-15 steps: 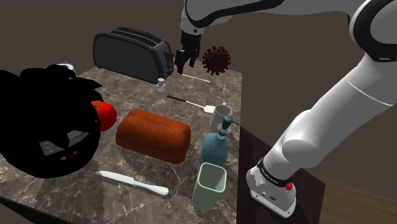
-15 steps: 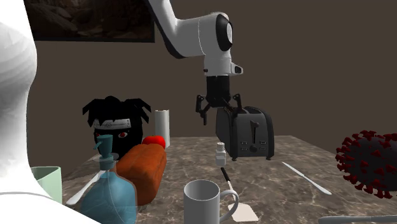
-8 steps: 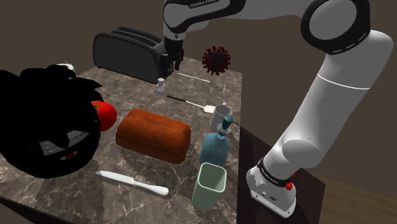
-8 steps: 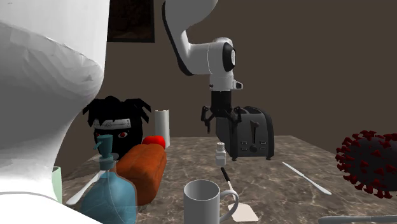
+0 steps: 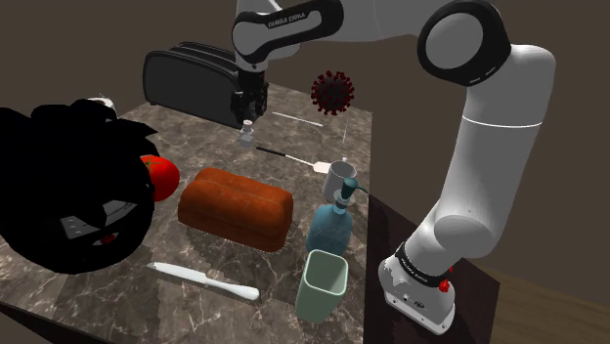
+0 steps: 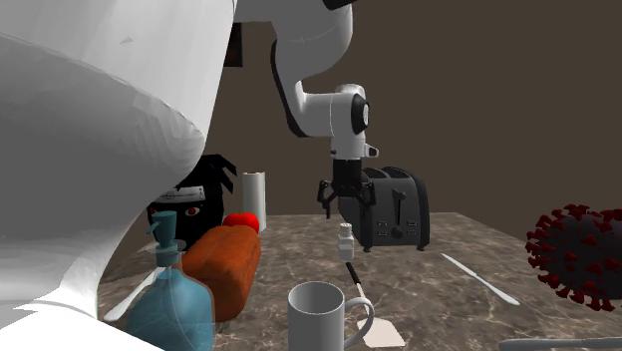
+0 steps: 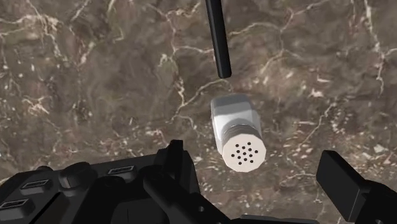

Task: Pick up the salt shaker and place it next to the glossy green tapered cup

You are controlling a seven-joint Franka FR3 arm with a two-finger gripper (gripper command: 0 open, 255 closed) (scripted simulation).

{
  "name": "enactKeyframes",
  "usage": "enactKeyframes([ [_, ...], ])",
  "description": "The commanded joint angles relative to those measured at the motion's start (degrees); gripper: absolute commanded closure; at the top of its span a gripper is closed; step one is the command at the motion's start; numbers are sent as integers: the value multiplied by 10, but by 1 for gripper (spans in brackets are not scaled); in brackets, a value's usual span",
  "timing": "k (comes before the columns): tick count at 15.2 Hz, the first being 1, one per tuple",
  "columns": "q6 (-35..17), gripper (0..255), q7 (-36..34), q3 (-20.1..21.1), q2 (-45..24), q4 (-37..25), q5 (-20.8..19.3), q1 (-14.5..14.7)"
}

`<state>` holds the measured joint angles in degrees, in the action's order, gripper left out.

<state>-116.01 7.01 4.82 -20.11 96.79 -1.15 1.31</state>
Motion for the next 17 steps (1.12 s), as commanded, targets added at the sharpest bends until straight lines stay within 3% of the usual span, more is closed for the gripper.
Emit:
enactKeyframes([
  [1,-13,0,0,0,-6,6,0,0],
  [11,-30,0,0,-1,-13,17,-1,0],
  [12,-30,255,0,-1,-13,17,-1,0],
  [17,-30,255,0,-1,-13,17,-1,0],
])
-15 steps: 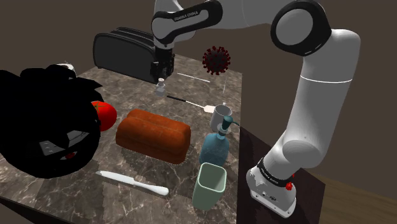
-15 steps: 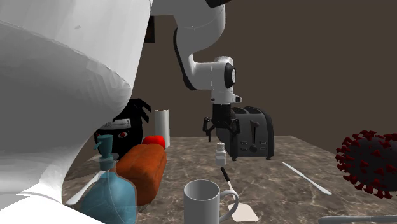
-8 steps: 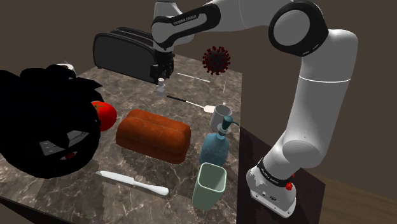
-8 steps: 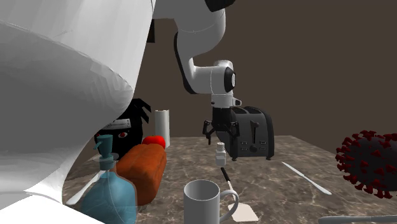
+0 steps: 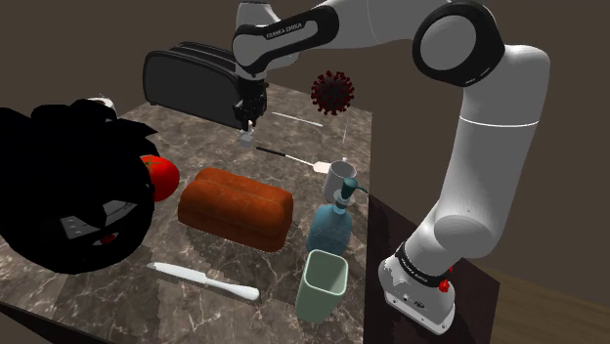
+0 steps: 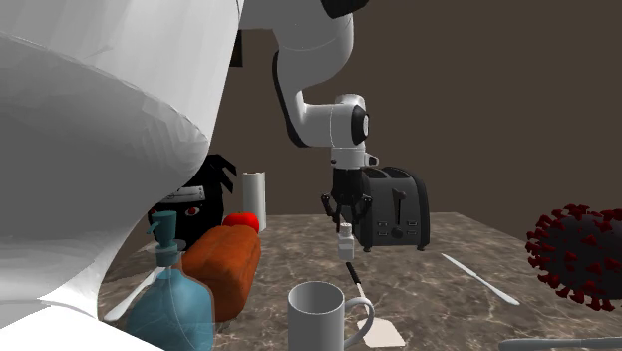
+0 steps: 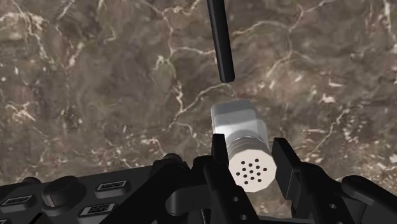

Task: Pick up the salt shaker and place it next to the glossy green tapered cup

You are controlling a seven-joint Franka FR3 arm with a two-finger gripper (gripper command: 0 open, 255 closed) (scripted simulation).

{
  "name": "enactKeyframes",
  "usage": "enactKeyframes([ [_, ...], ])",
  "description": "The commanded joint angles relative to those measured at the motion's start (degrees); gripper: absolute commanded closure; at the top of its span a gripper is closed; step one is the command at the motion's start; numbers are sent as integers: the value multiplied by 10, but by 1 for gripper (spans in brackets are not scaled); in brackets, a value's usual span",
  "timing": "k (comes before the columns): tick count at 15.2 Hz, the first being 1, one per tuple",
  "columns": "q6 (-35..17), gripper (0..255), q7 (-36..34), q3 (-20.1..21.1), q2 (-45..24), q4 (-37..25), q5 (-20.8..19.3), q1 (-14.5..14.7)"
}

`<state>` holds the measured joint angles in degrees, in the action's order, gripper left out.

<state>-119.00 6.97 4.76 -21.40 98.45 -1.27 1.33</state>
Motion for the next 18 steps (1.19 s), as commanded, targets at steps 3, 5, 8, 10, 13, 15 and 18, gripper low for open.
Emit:
enactKeyframes([
  [3,0,255,0,0,0,0,0,0],
  [5,7,255,0,0,3,-4,0,0],
  [8,27,255,1,1,11,-15,1,0],
  [10,40,255,1,1,16,-24,2,0],
  [13,61,255,1,1,22,-38,2,0],
  [15,75,255,1,1,26,-48,3,0],
  [18,96,255,1,1,31,-65,3,0],
])
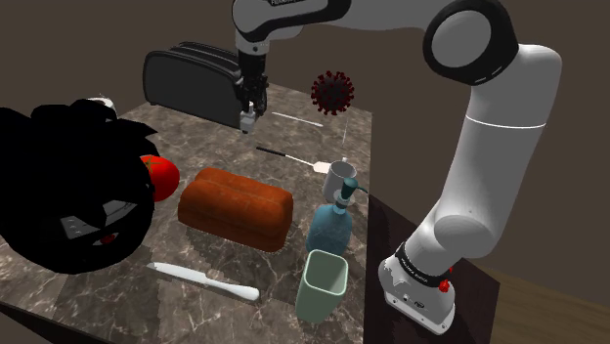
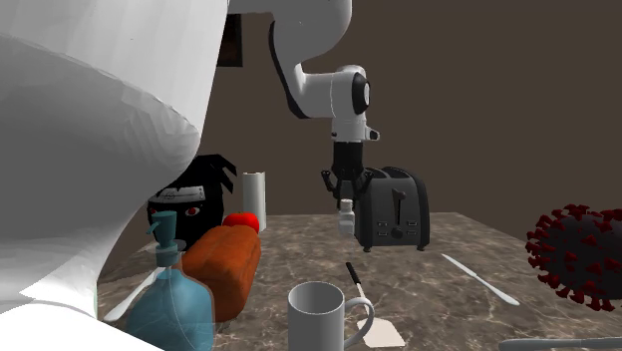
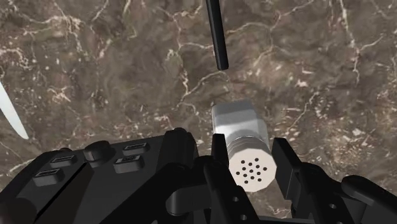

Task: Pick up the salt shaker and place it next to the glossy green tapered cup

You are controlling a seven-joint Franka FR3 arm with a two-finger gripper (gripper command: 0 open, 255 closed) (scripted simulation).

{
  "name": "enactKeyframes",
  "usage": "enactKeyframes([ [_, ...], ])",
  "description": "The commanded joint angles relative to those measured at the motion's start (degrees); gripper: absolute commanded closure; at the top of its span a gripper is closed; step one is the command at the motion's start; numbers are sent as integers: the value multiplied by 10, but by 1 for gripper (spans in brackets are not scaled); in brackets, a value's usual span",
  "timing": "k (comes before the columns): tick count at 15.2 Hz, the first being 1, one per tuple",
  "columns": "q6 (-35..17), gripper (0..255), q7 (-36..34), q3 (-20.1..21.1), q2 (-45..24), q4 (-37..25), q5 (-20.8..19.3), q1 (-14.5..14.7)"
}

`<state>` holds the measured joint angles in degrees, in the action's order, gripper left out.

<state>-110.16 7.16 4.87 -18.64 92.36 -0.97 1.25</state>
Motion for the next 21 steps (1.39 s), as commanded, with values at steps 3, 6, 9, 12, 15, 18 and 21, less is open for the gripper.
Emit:
enactKeyframes([
  [3,29,255,0,1,7,-22,1,0],
  [6,51,255,0,1,10,-41,1,1],
  [9,73,255,0,1,11,-62,1,1],
  [12,97,255,0,1,12,-85,1,1],
  [15,120,255,-1,1,10,-110,1,1],
  [18,145,255,-1,1,8,-137,1,2],
  [21,170,255,-1,1,3,-166,0,3],
])
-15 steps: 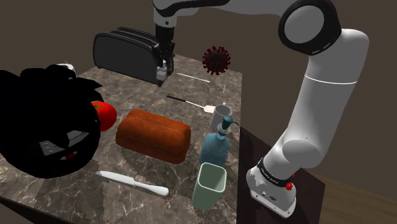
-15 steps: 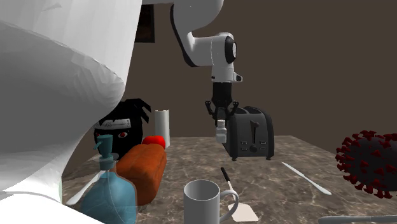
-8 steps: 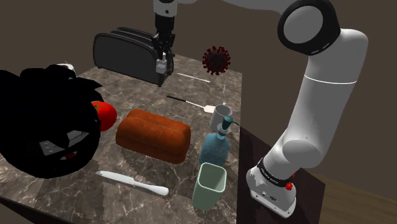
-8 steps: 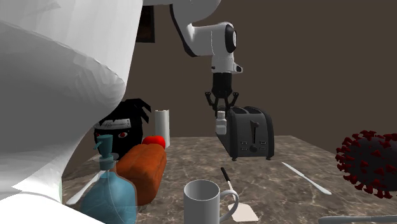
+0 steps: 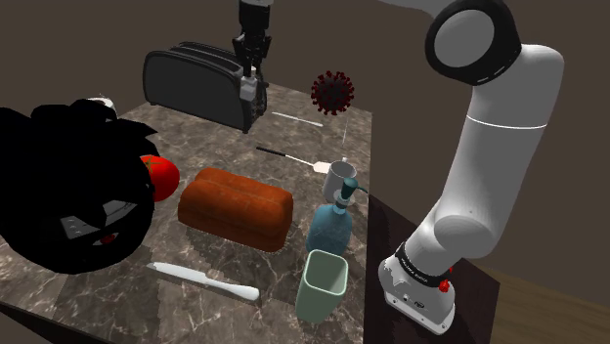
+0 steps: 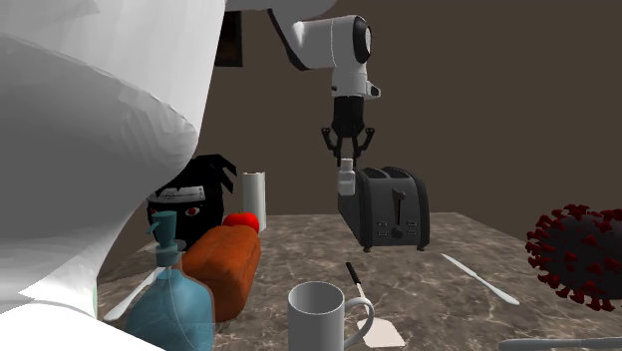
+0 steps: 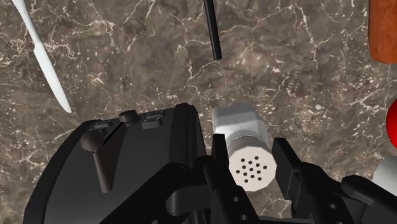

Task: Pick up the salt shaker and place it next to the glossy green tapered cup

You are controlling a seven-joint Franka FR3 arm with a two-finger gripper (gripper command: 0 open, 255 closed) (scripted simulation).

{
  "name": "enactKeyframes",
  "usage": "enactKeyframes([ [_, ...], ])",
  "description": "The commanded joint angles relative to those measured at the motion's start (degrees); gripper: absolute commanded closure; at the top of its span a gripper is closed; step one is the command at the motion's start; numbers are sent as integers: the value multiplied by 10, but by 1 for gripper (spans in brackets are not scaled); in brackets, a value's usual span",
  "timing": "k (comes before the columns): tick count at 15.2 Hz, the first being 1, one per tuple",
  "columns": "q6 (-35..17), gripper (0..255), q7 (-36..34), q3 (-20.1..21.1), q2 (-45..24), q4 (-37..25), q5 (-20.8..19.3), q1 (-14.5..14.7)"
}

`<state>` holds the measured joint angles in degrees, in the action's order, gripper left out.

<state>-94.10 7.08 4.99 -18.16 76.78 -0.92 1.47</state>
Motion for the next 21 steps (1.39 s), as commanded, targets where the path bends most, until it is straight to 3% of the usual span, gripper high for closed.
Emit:
enactKeyframes([
  [1,18,255,0,0,-3,-21,0,1],
  [7,70,255,-1,0,-18,-88,-2,2],
  [13,18,255,-48,19,109,90,8,27],
  [21,-11,255,-117,55,237,245,27,63],
])
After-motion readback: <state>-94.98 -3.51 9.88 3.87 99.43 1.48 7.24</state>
